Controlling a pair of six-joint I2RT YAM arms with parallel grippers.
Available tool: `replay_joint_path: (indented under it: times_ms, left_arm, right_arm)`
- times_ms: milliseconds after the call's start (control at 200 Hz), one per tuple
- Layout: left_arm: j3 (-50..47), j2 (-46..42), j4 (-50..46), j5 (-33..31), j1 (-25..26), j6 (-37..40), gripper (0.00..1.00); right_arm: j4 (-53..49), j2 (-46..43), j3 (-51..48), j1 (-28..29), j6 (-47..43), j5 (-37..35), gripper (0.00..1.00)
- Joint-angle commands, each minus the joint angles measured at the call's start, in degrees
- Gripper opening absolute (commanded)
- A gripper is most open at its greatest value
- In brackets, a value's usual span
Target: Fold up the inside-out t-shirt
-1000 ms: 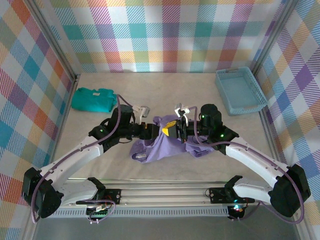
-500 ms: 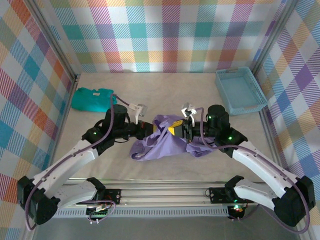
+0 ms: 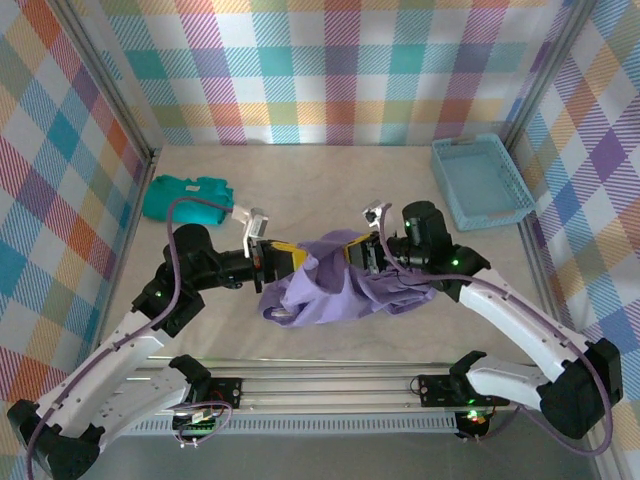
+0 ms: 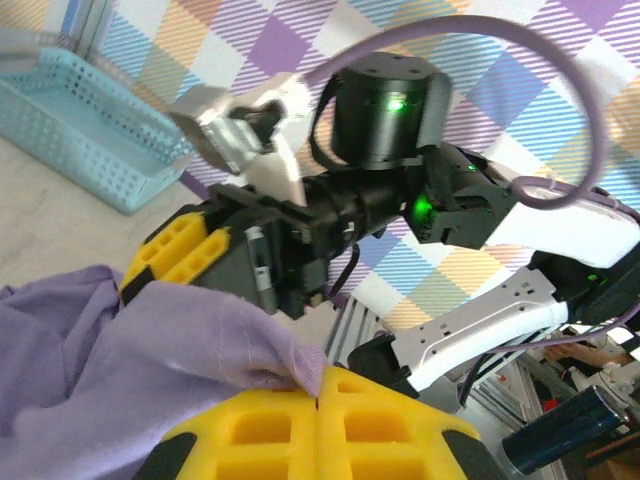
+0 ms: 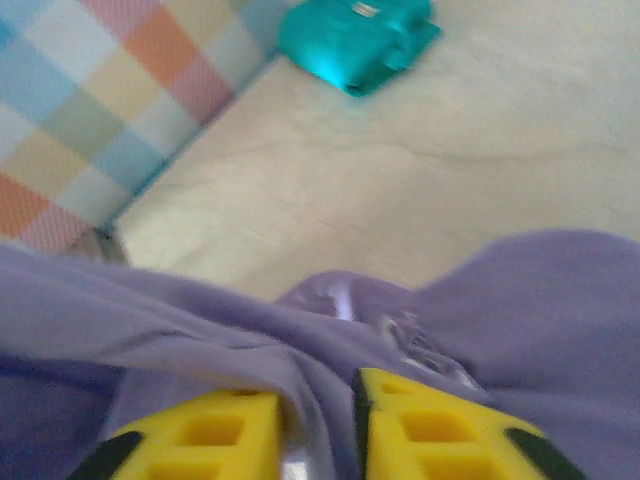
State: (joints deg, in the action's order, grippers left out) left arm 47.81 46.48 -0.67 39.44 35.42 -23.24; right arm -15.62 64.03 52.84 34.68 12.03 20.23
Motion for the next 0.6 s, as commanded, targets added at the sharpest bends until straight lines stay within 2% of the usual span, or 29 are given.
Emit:
replay_joint_path:
  times_ms: [0,175,370,490,595]
  left_arm:
    - [0.4,-0.5,3.1,0.3,-0.4,0.8,0.0]
    - [1.2,1.5,1.1,-1.4,-0.4,2.5,0.0]
    - [2.1,3.6,0.2,-2.4,-0.4,2.7,0.0]
    - [2.6,4.5,-0.3,-2.6,-0.4,2.6,0.0]
    - [2.6,4.8,-0.4,-3.0,-0.4,2.4,0.0]
  right_arm:
    - [-11.7,0.2,4.9,0.4,0.9,-9.2,0.33]
    - [-14.1,-5.5,4.5,2.6,0.5,-6.3,0.42]
    - [-12.4,-7.9,1.1,5.2,7.9,-2.8,0.47]
    - [-8.6,-8.7,-2.5,8.3,14.2,-3.6,0.5]
    - [-7.2,-8.4,-5.2,11.1,18.9,-7.4,0.53]
